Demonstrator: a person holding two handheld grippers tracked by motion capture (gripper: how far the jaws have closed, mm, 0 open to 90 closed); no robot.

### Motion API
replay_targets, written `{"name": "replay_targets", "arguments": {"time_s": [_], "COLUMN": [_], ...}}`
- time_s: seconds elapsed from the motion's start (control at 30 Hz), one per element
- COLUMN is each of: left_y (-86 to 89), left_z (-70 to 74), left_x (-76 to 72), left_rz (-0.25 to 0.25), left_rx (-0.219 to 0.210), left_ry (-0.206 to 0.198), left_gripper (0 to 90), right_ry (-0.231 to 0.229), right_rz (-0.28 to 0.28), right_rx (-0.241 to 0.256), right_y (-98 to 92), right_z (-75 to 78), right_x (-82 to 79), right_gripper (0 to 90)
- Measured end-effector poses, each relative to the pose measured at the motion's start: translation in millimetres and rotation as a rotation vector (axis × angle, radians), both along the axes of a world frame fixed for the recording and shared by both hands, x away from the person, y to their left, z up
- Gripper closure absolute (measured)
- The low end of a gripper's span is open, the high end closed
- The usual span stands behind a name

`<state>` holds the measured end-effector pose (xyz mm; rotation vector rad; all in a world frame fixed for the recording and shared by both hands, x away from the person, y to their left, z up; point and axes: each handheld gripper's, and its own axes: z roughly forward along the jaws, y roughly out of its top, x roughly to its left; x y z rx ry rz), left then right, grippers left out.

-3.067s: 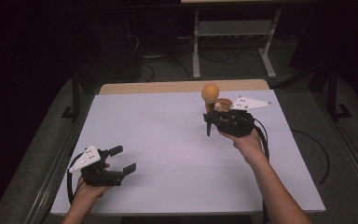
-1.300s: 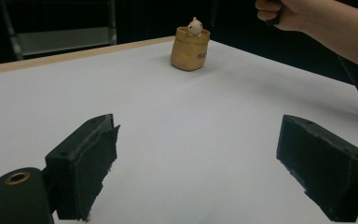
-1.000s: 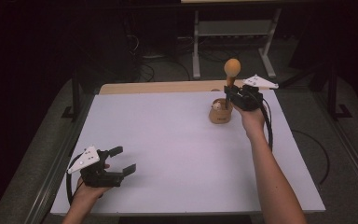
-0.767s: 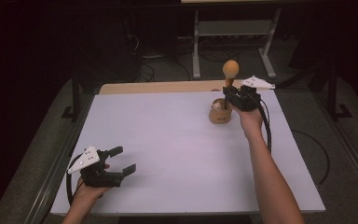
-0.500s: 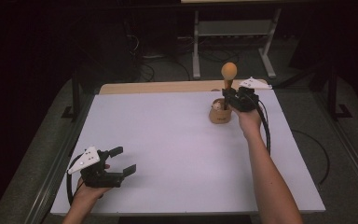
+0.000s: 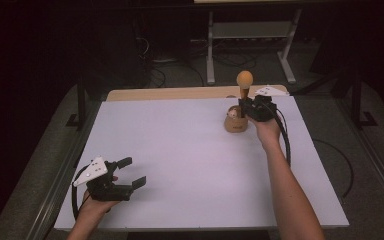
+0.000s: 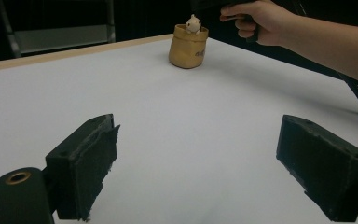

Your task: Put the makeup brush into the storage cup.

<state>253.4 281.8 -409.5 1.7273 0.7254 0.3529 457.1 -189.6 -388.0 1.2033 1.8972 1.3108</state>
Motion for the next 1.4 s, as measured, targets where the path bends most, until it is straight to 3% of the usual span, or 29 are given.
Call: {"name": "replay_targets", "arguments": {"time_s": [0.23,0.43,1.0,1.4], "left_y": [-0.3,0.0,-1.0,-2.8], "left_z": [-0.2,-0.3,-1.0,-1.7], "left_x": [-0.1,-0.1,0.4,2.2], "left_rz": [-0.002,0.001,-0.002,-0.01], "left_rx": [0.004,0.002,0.0,0.002], "left_ry": [0.001,0.003,0.008,0.008], "left_gripper": [11.7,11.7,11.7,11.7], "right_ry": [0.025,0.025,0.025,0.026], "right_rz": [0.008,0.007,0.074,0.116], "right_rx": [-0.019,0.043,0.071,0.039], "right_y": [1.8,-3.0,-11.7,-10.5], "right_z": [-6.2,-2.6,7.7,4.8], "right_x": [0.8,-2.1,-24.2,-45.2], "right_gripper": [72.3,48.7,27.1,13.3]}}
